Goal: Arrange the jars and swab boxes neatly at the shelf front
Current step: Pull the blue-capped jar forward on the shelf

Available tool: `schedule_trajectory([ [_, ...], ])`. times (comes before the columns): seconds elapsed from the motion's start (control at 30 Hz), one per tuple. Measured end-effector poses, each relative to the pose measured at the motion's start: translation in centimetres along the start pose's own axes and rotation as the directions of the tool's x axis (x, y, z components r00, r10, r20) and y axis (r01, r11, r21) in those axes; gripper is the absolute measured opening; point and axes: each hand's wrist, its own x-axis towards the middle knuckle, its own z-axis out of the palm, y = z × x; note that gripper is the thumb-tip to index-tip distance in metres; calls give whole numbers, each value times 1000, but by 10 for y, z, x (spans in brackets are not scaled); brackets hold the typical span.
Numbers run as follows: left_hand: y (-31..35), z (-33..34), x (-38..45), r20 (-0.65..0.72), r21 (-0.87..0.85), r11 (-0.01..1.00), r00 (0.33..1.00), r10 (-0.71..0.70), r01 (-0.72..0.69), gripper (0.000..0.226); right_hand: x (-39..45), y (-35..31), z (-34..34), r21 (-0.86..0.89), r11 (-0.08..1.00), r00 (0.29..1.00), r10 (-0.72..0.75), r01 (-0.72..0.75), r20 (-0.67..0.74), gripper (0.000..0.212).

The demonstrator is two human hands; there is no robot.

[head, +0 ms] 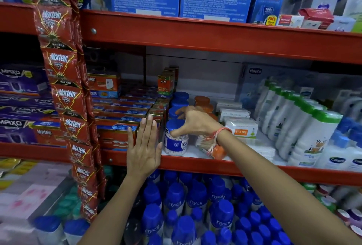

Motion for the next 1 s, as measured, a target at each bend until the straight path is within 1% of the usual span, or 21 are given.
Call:
schedule_trajectory([
  [0.03,0,0,0,4,-1,1000,1000,0,0,60,15,23,12,-11,1000,1000,-9,9,5,75],
  [0.07,0,0,-1,6,0,1000,1000,0,0,60,67,90,47,11,1000,1000,22,-22,-13,74],
  [0.1,0,0,-1,9,0,1000,1000,1,-1,60,106,151,73,61,993,995,96,-98,31,69],
  [0.13,1,-1,-1,10,0,1000,1000,1,-1,60,126,190,78,198,967,987,163,-160,0,62],
  [0.17,1,-1,-1,11,0,1000,1000,0,0,59,128,203,71,239,951,977,211,-198,-29,51],
  [0.2,1,-1,-1,14,1,1000,1000,-2,2,59,104,191,68,352,915,979,201,-199,31,27],
  [0.23,0,-1,-1,15,2,1000,1000,-4,4,59,53,142,48,375,896,972,218,-237,93,15],
  [0.27,0,-1,-1,16,2,1000,1000,-4,4,59,-2,78,19,419,872,967,211,-253,143,32],
  [0.3,0,-2,0,17,3,1000,1000,-5,5,59,-27,37,-3,456,843,959,254,-285,128,39],
  [0.33,0,-2,0,18,3,1000,1000,-6,6,59,-62,-3,-30,421,881,976,207,-217,70,37],
  [0.37,0,-2,0,18,2,1000,1000,-6,6,59,-62,-14,-40,342,935,995,78,-95,65,33],
  [0.4,0,-2,0,19,3,1000,1000,-6,6,59,-36,-2,-30,251,962,992,83,-104,95,28],
  [0.43,0,-3,0,19,4,1000,1000,-6,6,59,-38,2,-26,202,978,997,46,-57,54,19],
  [0.47,0,-3,-1,19,5,1000,1000,-6,6,59,-36,7,-24,99,994,998,42,-46,37,35],
  [0.5,0,-3,-1,19,4,1000,1000,-8,8,58,-36,9,-24,33,999,1000,26,-26,-5,59],
  [0.53,1,-3,-1,21,4,1000,1000,-10,9,58,-38,18,-24,2,1000,1000,23,-23,-12,69],
  [0.63,2,-4,0,27,11,1000,999,-16,16,58,-48,46,-28,-140,985,995,103,-100,14,50],
  [0.67,2,-5,0,32,14,1000,999,-18,18,58,-50,53,-29,-178,974,988,149,-141,31,48],
  [0.77,2,-5,-1,50,18,1000,998,-23,22,58,-60,62,-29,-259,954,982,176,-153,69,47],
  [0.93,1,-6,0,60,12,1000,998,-7,6,58,-63,63,-23,-280,944,978,200,-177,55,38],
  [1.0,1,-7,0,58,15,1000,998,-3,3,58,-62,62,-24,-287,942,981,191,-173,36,44],
])
